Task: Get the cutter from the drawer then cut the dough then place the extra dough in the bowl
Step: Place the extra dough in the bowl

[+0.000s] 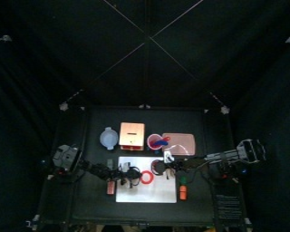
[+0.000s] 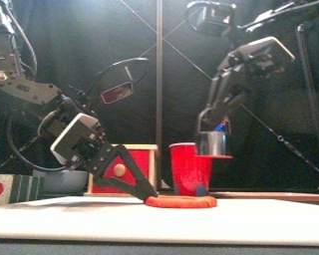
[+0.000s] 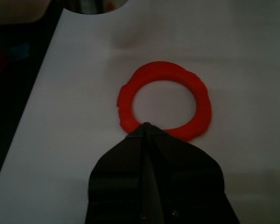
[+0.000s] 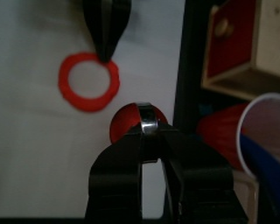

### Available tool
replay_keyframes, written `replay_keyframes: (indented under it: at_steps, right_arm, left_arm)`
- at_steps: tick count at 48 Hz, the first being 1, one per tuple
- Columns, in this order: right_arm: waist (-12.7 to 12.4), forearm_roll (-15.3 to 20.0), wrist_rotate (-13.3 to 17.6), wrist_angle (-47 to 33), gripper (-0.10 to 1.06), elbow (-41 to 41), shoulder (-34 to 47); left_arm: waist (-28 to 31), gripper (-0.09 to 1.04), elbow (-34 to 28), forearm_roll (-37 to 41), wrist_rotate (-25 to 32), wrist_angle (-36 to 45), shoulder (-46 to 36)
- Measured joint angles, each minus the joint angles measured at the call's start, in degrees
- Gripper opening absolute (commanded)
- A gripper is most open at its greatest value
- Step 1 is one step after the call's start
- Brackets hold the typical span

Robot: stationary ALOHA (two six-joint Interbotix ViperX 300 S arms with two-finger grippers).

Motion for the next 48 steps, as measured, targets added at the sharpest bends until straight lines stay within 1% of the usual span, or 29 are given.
replay_keyframes:
  at_steps: [8, 13, 16, 22, 27, 32, 36, 48]
  right_arm:
    - [-0.44, 0.62, -0.09, -0.09, 0.47, 6.24, -1.67]
    - [-0.62, 0.62, -0.09, -1.41, 0.48, 8.26, -1.76]
    - [-0.70, 0.70, 0.00, -2.02, 0.49, 8.70, -1.76]
    - [-0.79, 0.70, 0.00, -2.46, 0.56, 8.96, -1.32]
    - [-0.79, 0.79, 0.00, -2.55, 0.67, 8.96, -1.14]
    - [-0.88, 1.49, 0.09, -2.55, 0.77, 8.96, -1.05]
    - [-0.88, 2.02, 0.00, -2.55, 0.83, 8.96, -1.05]
    - [-0.70, 3.87, 0.00, -2.55, 0.84, 8.00, -1.05]
  left_arm:
    - [0.62, 0.52, 0.79, -0.26, 0.62, 0.88, -1.67]
    - [0.97, 0.57, 0.97, -0.18, 1.23, 0.97, -2.46]
    - [1.41, 0.62, 0.97, -0.18, 1.85, 0.97, -3.08]
    - [1.85, 0.70, 0.97, -0.35, 2.20, 0.97, -3.96]
    - [2.20, 0.76, 0.97, -0.70, 2.29, 0.97, -4.31]
    - [2.29, 0.78, 0.97, -0.97, 2.29, 0.70, -4.75]
    - [2.29, 0.78, 0.97, -1.05, 2.29, -0.18, -5.36]
    - [2.29, 0.78, 0.97, -1.14, 2.29, -2.46, -6.68]
